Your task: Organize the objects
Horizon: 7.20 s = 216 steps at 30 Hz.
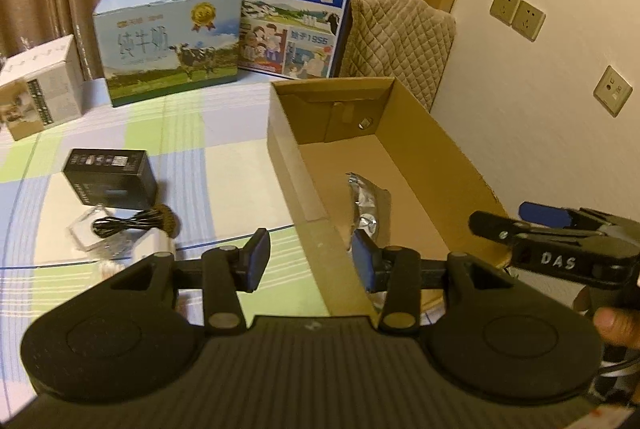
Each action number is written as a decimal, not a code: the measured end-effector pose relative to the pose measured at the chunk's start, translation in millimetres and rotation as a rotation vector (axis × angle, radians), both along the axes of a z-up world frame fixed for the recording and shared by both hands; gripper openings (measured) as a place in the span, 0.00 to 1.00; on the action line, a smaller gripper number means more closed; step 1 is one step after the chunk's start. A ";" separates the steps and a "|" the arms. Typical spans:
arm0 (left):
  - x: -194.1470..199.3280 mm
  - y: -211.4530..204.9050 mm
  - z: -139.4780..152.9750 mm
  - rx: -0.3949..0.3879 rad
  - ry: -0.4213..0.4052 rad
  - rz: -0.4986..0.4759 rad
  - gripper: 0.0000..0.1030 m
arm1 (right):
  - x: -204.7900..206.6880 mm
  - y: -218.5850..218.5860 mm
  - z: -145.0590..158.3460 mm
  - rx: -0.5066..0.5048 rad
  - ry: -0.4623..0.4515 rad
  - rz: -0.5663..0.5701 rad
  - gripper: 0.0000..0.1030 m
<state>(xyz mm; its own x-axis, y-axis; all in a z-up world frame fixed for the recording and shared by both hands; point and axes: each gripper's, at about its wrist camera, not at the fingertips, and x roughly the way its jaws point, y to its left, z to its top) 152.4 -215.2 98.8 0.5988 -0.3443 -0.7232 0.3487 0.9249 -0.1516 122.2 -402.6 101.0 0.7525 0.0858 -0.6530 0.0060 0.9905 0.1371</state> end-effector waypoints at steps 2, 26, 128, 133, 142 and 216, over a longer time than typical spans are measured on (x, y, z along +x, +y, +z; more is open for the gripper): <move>-8.3 10.8 5.4 0.000 -0.011 0.009 0.41 | -7.5 5.7 10.1 0.003 -0.016 0.004 0.73; -102.1 192.8 30.8 0.065 -0.117 0.221 0.95 | -79.7 141.8 19.7 0.039 -0.063 0.218 0.73; 13.3 215.4 -176.2 0.087 0.164 0.120 0.24 | 97.9 260.5 -171.5 0.084 0.246 0.425 0.40; 11.9 216.6 -171.7 0.074 0.162 0.128 0.23 | 95.9 260.0 -166.1 0.085 0.236 0.426 0.40; 7.2 212.4 -151.8 0.065 0.134 0.126 0.23 | 83.9 260.3 -149.4 0.077 0.211 0.428 0.40; 24.8 -35.8 -52.4 -0.175 -0.057 -0.204 0.47 | 3.9 0.9 -54.8 0.097 -0.097 -0.317 0.40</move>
<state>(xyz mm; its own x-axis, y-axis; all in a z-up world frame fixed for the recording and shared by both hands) 177.1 -251.0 46.4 0.5421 -0.5791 -0.6090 0.5379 0.7958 -0.2780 126.1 -401.7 46.3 0.8099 -0.1044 -0.5772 0.2940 0.9238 0.2454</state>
